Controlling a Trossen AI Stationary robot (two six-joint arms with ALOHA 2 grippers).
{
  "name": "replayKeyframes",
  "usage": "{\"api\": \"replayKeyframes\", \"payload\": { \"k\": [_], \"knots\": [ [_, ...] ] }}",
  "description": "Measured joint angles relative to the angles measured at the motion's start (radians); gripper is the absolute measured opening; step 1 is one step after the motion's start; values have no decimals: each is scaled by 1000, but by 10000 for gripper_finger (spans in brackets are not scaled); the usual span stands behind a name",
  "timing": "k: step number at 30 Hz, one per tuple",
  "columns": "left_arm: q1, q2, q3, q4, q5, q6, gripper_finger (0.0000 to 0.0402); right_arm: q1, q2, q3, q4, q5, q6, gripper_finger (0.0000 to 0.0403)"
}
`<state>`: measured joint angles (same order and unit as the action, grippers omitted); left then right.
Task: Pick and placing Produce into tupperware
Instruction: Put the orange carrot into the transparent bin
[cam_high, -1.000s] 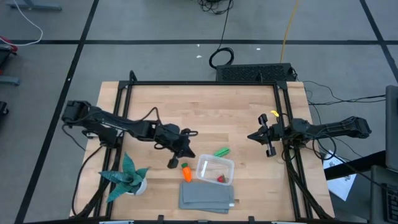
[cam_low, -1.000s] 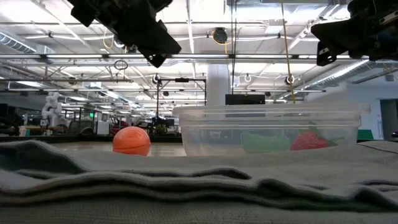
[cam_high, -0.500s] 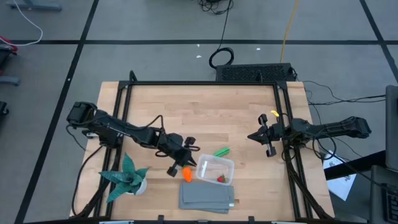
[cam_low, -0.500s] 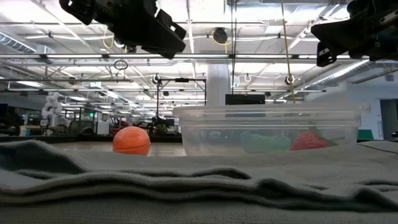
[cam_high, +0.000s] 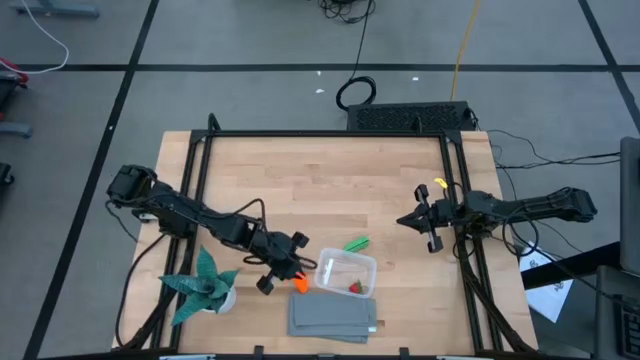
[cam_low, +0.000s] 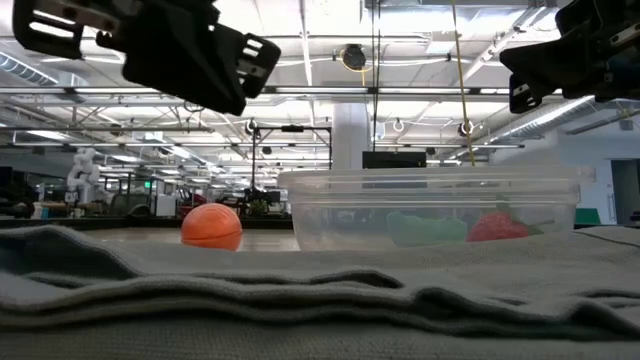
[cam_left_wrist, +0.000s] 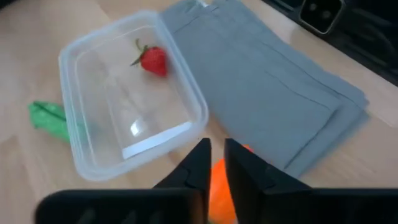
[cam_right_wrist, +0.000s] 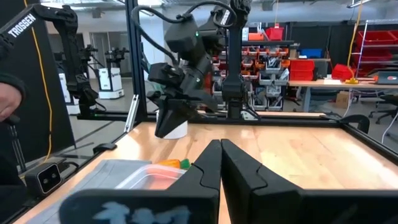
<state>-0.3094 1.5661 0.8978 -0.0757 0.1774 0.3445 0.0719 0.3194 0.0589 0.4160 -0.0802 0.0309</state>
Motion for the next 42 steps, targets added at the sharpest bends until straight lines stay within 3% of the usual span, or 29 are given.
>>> {"api": "replayKeyframes", "payload": {
  "k": [7,15,20,25,34,42],
  "knots": [
    [-28,0,0,1,-84,66,157,0,0,0,-2,0,7,0],
    [-28,0,0,-42,-127,21,287,0,0,0,-3,0,6,0],
    [-29,3,0,-41,-130,18,341,0,0,0,-10,0,4,0],
    [-48,61,-1,-65,-202,91,352,0,0,0,-11,0,3,0],
    [-109,108,-1,-77,-285,236,335,0,0,0,-27,0,2,0],
    [-118,117,-1,-122,-295,367,331,0,0,0,-36,0,1,0]
  ]
}}
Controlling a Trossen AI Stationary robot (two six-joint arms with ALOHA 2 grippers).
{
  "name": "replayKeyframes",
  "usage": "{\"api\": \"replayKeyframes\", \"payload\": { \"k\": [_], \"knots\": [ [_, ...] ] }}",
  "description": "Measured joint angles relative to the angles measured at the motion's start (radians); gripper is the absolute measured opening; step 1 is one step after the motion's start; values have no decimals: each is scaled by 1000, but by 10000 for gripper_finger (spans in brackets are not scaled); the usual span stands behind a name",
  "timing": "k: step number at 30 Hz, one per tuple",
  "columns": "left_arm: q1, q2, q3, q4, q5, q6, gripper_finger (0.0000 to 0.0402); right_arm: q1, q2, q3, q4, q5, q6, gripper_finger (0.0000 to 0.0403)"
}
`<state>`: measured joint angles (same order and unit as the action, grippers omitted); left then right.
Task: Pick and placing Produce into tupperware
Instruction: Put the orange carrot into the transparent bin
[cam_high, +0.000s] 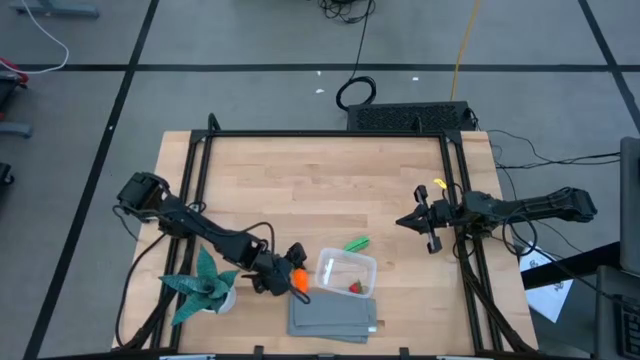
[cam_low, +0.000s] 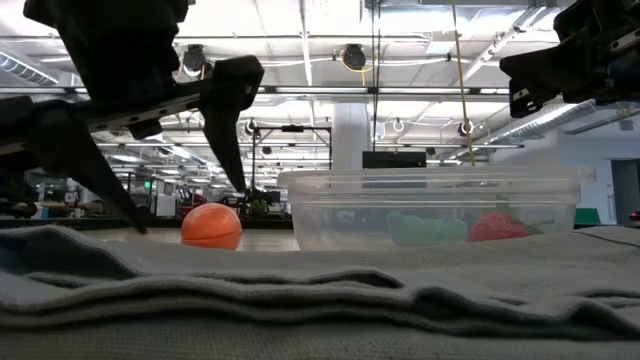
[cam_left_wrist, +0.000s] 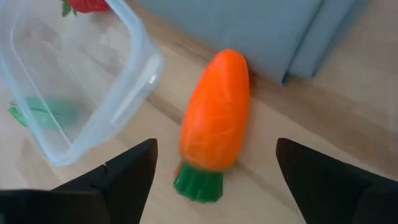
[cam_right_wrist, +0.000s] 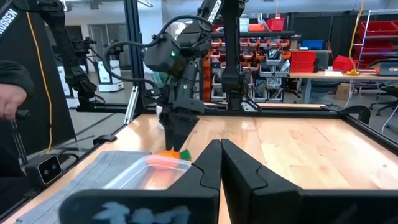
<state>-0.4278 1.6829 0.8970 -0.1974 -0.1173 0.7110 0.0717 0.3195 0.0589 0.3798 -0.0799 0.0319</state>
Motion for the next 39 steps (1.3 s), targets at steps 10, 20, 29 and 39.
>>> {"api": "replayKeyframes", "payload": {
  "k": [10,20,29,39],
  "knots": [
    [16,0,0,0,-15,106,313,0,0,0,-4,0,1,0],
    [20,14,0,38,58,112,310,0,0,0,-3,0,-2,0],
    [39,125,90,20,75,99,310,0,5,0,-3,1,0,0],
    [46,187,171,-70,94,92,310,0,25,0,-2,1,-2,0]
  ]
}}
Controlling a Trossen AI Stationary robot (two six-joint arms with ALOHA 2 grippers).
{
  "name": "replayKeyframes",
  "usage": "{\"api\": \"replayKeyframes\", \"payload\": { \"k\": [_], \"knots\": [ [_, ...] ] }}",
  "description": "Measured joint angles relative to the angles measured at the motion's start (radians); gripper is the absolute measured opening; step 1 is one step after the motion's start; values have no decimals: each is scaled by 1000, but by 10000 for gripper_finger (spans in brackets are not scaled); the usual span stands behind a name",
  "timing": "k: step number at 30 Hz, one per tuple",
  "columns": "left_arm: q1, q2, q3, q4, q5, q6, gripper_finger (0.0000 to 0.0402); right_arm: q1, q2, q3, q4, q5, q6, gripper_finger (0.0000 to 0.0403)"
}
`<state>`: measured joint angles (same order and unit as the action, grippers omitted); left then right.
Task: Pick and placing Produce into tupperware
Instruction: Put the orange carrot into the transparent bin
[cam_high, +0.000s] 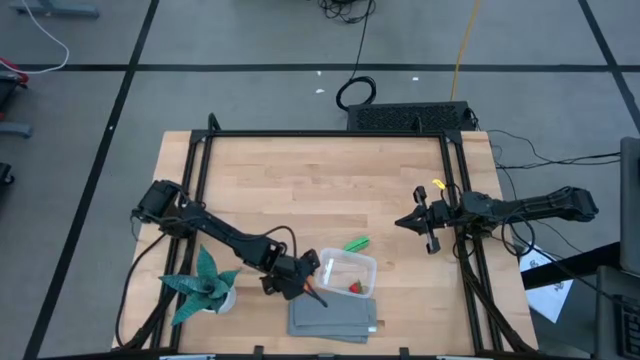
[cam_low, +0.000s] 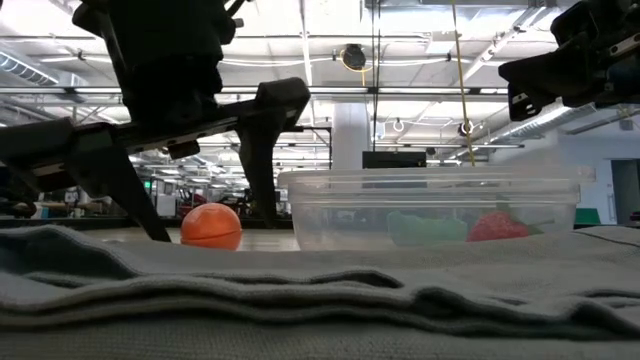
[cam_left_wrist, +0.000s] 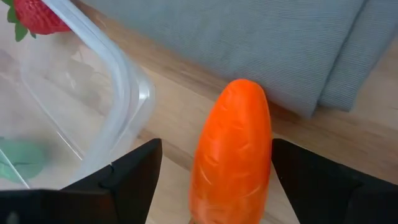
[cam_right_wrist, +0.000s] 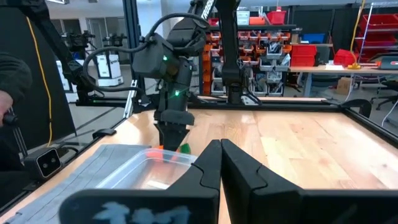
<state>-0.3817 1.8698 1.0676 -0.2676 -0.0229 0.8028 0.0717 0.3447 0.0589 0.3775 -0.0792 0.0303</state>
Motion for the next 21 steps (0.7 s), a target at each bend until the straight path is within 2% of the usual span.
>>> {"api": "replayKeyframes", "payload": {
  "k": [8,21],
  "knots": [
    [24,2,0,-10,51,-64,299,0,1,0,7,0,2,0],
    [34,3,-2,-17,86,-79,171,0,0,0,7,0,-4,0]
  ]
}}
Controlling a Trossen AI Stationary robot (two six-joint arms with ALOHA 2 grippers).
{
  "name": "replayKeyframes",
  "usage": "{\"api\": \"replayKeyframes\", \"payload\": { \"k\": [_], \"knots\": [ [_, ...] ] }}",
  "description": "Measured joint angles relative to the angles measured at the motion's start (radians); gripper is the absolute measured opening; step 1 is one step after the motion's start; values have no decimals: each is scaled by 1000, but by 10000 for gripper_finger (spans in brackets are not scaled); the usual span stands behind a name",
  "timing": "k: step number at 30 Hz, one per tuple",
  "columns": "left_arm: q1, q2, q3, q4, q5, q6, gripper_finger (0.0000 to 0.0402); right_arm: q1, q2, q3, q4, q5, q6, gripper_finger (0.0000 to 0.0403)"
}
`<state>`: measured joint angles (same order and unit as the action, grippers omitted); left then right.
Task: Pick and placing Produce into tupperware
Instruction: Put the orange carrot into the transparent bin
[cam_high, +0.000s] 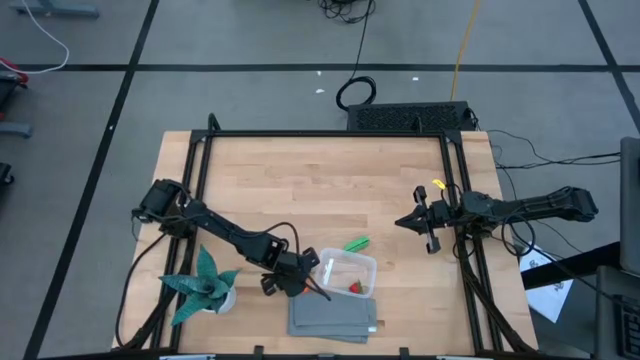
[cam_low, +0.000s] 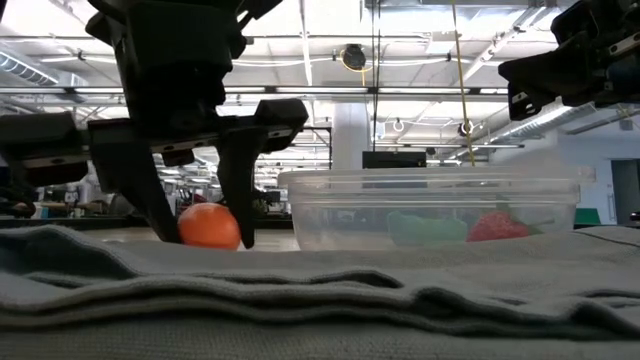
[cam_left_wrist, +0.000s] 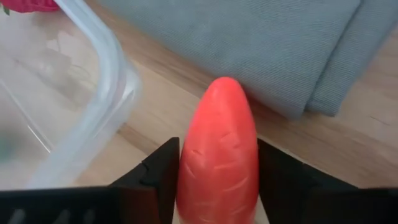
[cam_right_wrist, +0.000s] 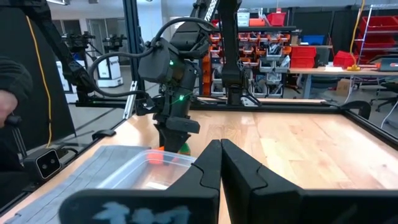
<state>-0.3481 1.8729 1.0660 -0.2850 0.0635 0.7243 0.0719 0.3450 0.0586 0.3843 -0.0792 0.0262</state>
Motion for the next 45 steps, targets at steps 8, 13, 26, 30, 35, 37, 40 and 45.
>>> {"api": "replayKeyframes", "payload": {
  "k": [8,13,26,30,35,37,40,45],
  "knots": [
    [9,-11,-2,4,-13,-21,174,0,0,0,0,0,-4,0],
    [26,-56,-3,-13,-30,-31,177,0,0,0,0,0,-4,0],
    [114,-271,0,-52,-10,-183,175,0,0,0,4,0,-4,0],
    [161,-311,-2,-81,29,-233,176,0,0,0,4,0,-4,0],
    [218,-332,-3,-33,100,-371,176,0,0,0,4,0,-4,0],
    [235,-330,-3,14,102,-478,177,0,0,0,4,0,-4,0],
    [252,-322,-3,95,102,-585,177,0,0,0,4,0,-4,0],
    [255,-320,-3,148,103,-603,177,0,0,0,4,0,-7,0]
  ]
}}
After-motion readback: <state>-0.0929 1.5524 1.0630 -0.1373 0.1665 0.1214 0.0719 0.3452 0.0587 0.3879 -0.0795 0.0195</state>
